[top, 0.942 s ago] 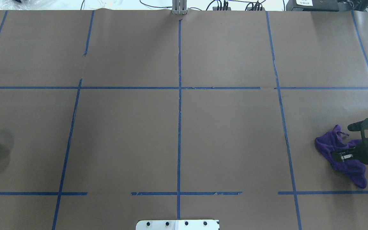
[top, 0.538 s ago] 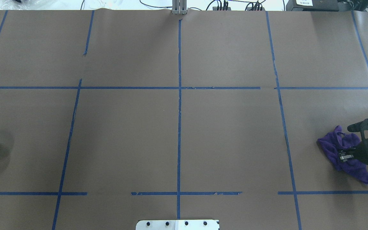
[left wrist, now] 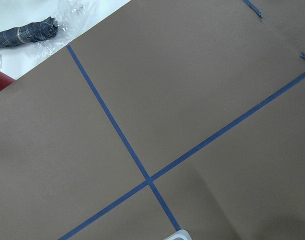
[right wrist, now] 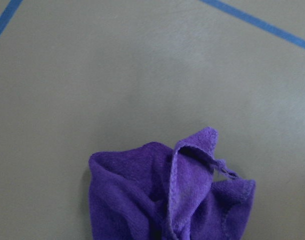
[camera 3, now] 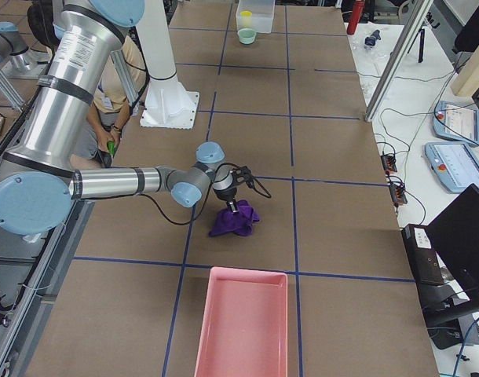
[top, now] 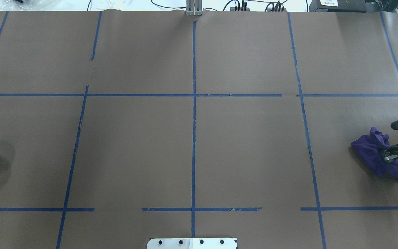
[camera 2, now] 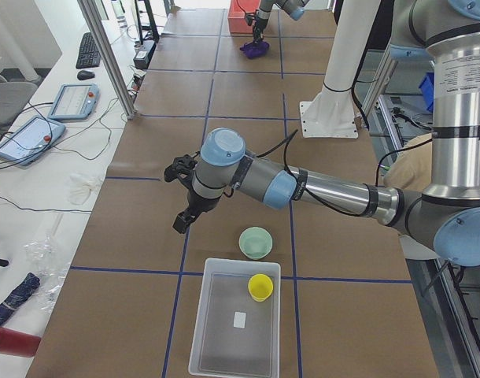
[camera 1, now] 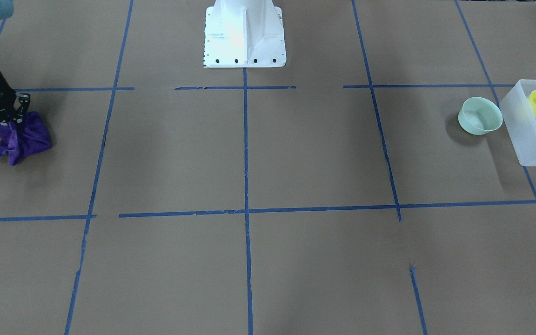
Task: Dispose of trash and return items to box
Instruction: 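Carry the purple cloth with the right gripper into the pink box and release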
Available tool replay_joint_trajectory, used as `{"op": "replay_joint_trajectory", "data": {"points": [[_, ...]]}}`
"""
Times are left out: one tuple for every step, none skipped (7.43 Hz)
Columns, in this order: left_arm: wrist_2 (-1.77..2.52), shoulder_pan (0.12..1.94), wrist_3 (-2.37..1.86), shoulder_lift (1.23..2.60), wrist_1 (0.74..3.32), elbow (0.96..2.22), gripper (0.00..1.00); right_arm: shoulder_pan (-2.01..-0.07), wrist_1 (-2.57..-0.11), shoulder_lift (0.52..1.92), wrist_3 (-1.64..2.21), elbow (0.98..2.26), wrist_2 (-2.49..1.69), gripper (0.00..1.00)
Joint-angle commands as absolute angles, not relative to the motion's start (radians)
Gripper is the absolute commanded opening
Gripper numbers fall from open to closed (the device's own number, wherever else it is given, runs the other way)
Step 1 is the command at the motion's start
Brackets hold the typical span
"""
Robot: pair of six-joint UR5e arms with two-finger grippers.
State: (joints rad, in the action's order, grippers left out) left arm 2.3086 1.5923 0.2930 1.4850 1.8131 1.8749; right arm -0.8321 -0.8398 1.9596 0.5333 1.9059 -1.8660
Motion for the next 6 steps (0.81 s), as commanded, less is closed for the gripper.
{"op": "replay_joint_trajectory", "data": {"points": [[2.309,1.592,0.291,1.485,1.813,1.873,1.0,-1.195,-1.002,1.941,0.076,1.898,-2.055,0.0],[2.309,1.591,0.29,1.485,1.813,1.87,1.0,-1.344,-1.106,1.913,-0.13,1.882,-2.098,0.0],[2.309,1.591,0.29,1.486,1.813,1.87,1.0,-1.505,-1.246,1.864,-0.355,1.847,-2.117,0.0],[2.309,1.591,0.29,1.486,1.813,1.871,1.0,-1.629,-1.314,1.82,-0.538,1.747,-2.146,0.0],[2.309,1.591,0.29,1.486,1.813,1.871,1.0,-1.697,-1.309,1.765,-0.581,1.609,-2.169,0.41],[2.309,1.591,0.288,1.486,1.813,1.873,1.0,-1.7,-1.28,1.769,-0.572,1.561,-2.187,0.99]]}}
